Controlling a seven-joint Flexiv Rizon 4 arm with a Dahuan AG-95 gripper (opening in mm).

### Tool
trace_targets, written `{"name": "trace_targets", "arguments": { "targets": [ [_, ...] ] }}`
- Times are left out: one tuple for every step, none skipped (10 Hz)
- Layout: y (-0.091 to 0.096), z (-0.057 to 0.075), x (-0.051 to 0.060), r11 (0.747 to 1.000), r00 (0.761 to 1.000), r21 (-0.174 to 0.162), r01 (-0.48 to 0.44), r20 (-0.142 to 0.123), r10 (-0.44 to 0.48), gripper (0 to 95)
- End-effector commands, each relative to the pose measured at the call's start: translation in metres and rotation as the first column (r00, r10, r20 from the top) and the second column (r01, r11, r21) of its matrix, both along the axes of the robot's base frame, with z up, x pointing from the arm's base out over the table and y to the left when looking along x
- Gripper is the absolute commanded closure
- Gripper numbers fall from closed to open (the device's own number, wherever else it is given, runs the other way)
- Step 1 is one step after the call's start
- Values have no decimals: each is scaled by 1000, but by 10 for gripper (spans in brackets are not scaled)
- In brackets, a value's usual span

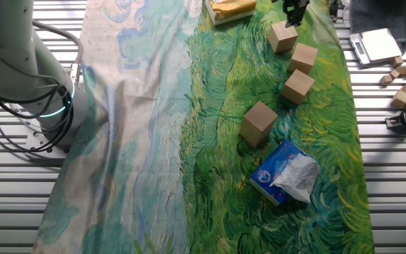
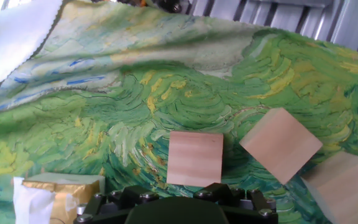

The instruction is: Stack the blocks in a vertical line of five

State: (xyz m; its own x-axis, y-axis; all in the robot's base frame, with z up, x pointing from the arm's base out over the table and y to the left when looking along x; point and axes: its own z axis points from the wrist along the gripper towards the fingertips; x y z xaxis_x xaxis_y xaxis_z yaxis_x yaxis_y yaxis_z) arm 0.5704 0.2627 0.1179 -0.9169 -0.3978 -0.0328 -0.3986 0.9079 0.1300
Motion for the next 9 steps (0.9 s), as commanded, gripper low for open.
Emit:
{"name": "trace_targets", "arguments": {
  "targets": [
    [0, 1, -1, 1000, 1000, 1, -10, -1, 10, 190],
    [0, 1, -1, 1000, 1000, 3, -8, -4, 8, 190],
    [0, 1, -1, 1000, 1000, 12, 0, -8, 0, 380],
    [0, 1, -1, 1000, 1000, 14, 21, -18, -21, 380],
    [0, 1, -1, 999, 999, 16, 43, -23, -42, 380],
    [0, 1, -1, 999, 998, 13, 51, -26, -51, 380],
    [0, 1, -1, 999, 998, 14, 51, -25, -51, 380],
    [0, 1, -1, 999, 998, 14, 51, -25, -50, 380],
    [0, 1, -1, 999, 998, 15, 49, -25, -49, 380]
  ]
}}
